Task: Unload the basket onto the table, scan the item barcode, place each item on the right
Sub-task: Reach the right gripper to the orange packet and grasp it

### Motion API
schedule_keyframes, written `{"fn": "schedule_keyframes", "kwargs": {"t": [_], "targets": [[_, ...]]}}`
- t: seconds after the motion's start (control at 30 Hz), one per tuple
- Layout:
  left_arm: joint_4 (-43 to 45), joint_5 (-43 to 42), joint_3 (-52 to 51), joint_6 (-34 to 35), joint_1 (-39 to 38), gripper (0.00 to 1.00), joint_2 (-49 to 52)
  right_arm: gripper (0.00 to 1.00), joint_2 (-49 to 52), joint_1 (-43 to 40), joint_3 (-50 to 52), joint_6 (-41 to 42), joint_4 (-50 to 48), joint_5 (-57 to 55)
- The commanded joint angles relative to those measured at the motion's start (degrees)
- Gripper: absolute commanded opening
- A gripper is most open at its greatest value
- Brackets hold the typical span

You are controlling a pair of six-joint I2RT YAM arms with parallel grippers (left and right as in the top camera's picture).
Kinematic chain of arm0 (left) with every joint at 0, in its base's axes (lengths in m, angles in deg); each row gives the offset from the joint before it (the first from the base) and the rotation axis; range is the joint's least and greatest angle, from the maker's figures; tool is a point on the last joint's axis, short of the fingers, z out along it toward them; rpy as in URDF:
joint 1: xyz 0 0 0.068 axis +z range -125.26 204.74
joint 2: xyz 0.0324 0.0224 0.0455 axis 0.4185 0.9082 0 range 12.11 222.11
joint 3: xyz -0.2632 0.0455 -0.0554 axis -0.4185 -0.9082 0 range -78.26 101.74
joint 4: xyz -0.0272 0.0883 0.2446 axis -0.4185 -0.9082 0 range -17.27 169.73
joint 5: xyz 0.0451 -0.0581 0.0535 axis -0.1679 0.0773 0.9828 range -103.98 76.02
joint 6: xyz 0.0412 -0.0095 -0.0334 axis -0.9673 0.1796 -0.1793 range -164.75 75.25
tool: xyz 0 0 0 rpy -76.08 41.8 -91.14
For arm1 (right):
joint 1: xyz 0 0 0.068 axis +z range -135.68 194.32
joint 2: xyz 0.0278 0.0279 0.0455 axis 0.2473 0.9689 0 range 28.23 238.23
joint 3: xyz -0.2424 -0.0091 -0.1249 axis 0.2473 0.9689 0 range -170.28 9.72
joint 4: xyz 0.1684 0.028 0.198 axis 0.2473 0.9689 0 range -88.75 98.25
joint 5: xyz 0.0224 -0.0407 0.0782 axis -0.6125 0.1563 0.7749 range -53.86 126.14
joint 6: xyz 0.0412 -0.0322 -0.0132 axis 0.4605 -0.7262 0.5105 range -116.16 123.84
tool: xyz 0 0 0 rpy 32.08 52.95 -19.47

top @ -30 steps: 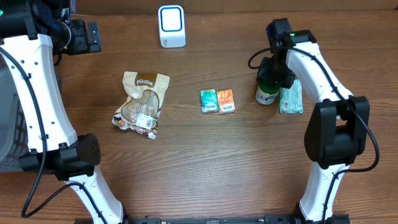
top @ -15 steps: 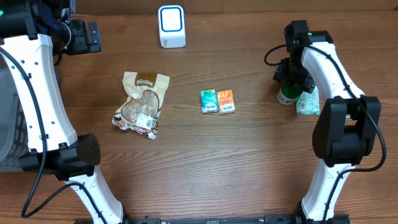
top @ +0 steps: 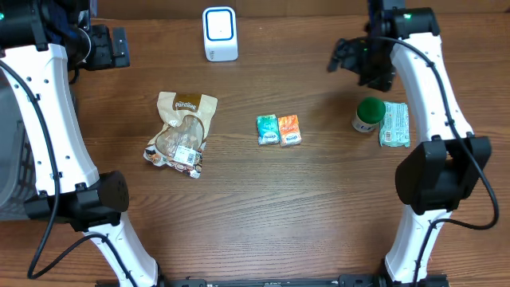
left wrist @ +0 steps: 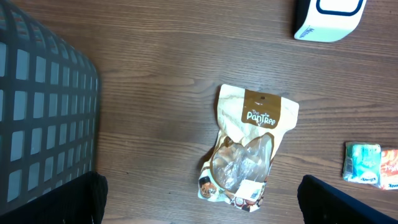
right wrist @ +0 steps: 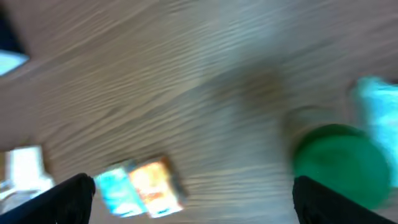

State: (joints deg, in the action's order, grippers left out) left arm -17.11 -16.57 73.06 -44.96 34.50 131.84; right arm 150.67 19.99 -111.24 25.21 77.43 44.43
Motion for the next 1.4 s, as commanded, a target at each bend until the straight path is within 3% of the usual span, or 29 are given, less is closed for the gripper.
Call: {"fn": "schedule_keyframes", "kwargs": {"t": [0.0, 0.2, 0.23, 0.27, 0.37, 0.57, 1.03, 1.37], "targets": [[0.0, -0.4, -0.1, -0.7, 0.0, 1.00, 0.1, 1.00, 0.9, 2.3, 1.9, -1.9, -1.6, 7.0], [0.0, -0.4, -0.1, -0.7, 0.0, 0.99, 0.1, 1.00, 2.1, 5.6, 9.8, -1.7, -4.4, 8.4], [0.0, -0.4, -0.1, -0.7, 0.0, 1.00, 0.1, 0.93, 2.1, 6.2, 11.2, -1.7, -4.9, 8.4], [0.0, -0.4, -0.1, -0.7, 0.0, 0.99, 0.1, 0.78, 2.1, 6.8, 12.9, -1.7, -5.5, 8.4], [0.0, -0.4, -0.1, -0.7, 0.0, 1.00, 0.1, 0.50, 2.1, 8.3, 17.3, -1.7, -7.6, 8.3], [0.0, -0.4, -0.1, -0.7, 0.0, 0.99, 0.1, 0.29, 2.1, 10.7, 25.2, -1.5, -13.1, 8.5], [0.0, -0.4, -0.1, -0.7, 0.0, 1.00, 0.1, 0.04, 2.1, 12.9, 26.1, -3.2, -13.3, 4.6], [0.0, -0.4, -0.1, -0.7, 0.0, 0.99, 0.1, 0.04, 2.1, 13.0, 25.1, -37.2, -14.1, 7.5]]}}
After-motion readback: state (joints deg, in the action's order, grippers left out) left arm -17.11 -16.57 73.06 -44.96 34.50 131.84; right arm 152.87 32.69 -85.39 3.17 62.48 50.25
